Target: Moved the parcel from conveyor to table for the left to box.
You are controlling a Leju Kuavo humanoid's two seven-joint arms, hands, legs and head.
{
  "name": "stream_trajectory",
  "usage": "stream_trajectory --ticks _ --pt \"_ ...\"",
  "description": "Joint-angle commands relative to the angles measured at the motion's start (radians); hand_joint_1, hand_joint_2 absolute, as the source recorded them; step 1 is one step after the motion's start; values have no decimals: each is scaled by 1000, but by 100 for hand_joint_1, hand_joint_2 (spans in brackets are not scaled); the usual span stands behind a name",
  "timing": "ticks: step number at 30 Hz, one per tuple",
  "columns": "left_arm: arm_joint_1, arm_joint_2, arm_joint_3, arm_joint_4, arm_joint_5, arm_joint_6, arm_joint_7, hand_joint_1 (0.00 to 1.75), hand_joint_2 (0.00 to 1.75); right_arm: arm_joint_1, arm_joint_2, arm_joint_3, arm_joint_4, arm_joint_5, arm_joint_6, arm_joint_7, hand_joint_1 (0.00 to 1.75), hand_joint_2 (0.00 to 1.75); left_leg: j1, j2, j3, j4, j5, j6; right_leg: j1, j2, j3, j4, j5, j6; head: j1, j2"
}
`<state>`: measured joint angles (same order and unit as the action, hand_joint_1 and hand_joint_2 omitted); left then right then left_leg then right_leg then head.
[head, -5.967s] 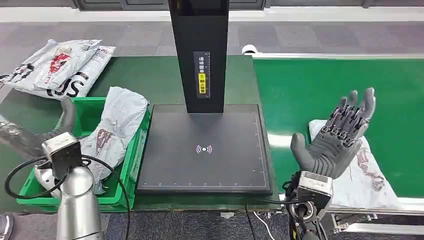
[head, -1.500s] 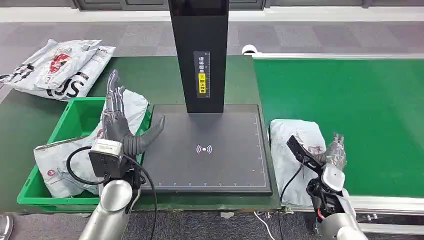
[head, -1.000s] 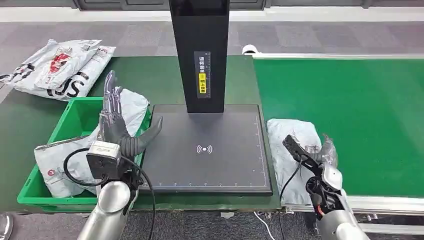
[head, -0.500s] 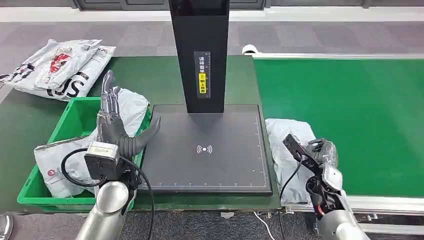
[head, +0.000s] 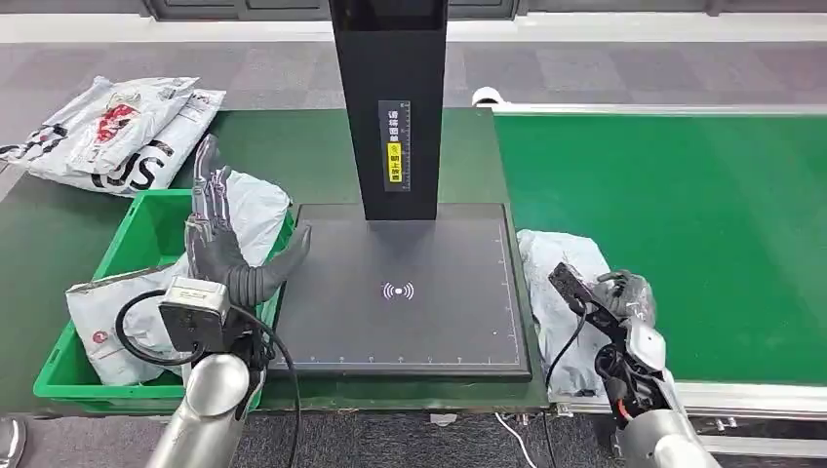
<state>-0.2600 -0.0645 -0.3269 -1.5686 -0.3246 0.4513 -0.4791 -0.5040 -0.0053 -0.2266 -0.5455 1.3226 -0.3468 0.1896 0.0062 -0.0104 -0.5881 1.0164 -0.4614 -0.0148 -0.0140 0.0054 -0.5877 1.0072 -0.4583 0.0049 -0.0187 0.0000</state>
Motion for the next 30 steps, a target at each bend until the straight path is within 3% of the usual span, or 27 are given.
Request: stream_trajectory --ticks 1,2,3,4,17,19,30 --pt "4 18 -21 11 -5 6 2 0 175 -44 2 63 45 -18 -31 -11 168 175 0 4 2 -2 0 0 0 2 1 -1 1 -1 0 0" --pt "4 18 -22 10 -7 4 1 0 175 -49 -2 78 59 1 -11 8 175 175 0 2 1 -1 0 0 0 1 0 -1 0 0 0 0" --pt "2 18 -22 9 -10 2 1 0 175 -49 -1 75 55 -3 -20 12 42 175 0 2 1 -1 0 0 0 1 0 -1 0 0 0 0" --pt "2 16 -21 7 -12 2 2 0 175 -50 -4 91 55 14 -44 31 0 175 0 3 2 -1 0 0 0 2 1 -1 1 -1 0 0" --pt "-5 18 -24 10 -18 4 7 0 175 -59 4 99 81 4 -36 10 0 175 0 2 1 0 0 0 1 1 1 -1 1 0 0 0" --pt "5 20 -22 4 -17 11 7 0 175 -51 12 93 63 -17 -95 -23 0 175 0 2 1 -1 0 0 0 1 1 -1 1 0 0 0" --pt "-38 16 -38 34 -1 -11 3 0 175 -52 21 126 161 -21 76 -38 0 175 1 1 1 0 0 0 1 0 1 -1 0 0 0 0"
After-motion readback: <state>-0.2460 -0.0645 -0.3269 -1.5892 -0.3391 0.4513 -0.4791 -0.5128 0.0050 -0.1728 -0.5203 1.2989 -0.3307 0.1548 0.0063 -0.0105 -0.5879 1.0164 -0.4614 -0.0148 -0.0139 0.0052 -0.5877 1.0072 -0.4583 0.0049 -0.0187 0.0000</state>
